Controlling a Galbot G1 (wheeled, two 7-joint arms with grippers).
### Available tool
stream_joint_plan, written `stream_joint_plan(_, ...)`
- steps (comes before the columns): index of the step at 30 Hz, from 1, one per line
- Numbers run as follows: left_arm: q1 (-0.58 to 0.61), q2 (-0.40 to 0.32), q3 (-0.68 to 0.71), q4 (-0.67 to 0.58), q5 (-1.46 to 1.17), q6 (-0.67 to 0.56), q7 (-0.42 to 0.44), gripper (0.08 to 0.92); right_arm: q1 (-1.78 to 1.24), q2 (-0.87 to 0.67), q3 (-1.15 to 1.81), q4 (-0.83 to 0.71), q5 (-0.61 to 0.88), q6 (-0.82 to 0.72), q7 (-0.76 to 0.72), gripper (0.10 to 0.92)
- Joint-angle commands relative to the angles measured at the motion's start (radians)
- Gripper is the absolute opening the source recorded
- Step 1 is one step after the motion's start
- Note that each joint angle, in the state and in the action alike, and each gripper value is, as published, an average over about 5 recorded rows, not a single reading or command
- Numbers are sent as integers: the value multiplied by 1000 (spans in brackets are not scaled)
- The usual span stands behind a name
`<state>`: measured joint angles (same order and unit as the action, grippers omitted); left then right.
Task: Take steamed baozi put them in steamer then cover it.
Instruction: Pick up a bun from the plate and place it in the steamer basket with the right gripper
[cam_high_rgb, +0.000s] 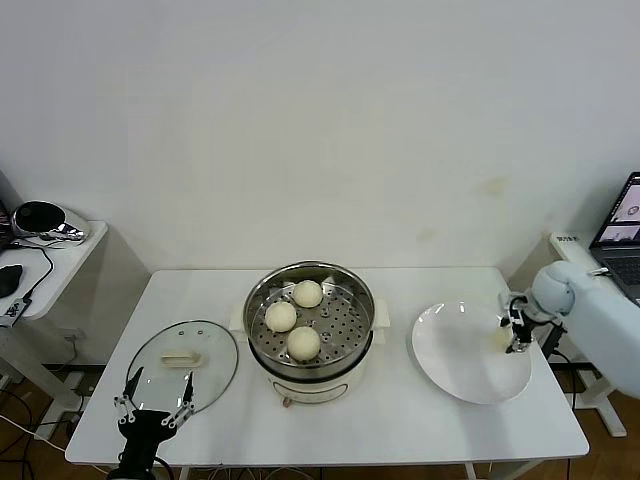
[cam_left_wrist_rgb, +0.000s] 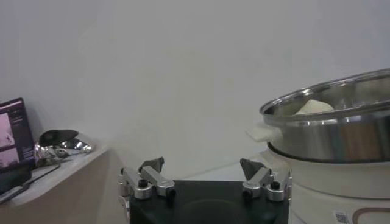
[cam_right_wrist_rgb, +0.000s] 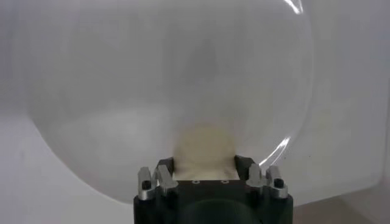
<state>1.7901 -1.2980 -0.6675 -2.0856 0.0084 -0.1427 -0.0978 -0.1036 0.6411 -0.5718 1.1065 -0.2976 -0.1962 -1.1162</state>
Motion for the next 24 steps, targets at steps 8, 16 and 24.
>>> stream_joint_plan(8, -34, 3, 26, 13, 5, 5, 2, 823, 779, -88, -651, 464, 507, -168, 28, 630)
stream_joint_plan(16, -35, 5, 26, 10, 7, 4, 0, 823, 938, 185, -789, 498, 811, -321, 140, 642)
stream_joint_plan(24, -27, 1, 15, 8, 7, 1, -1, 823, 837, 408, -774, 427, 1012, -457, 270, 645)
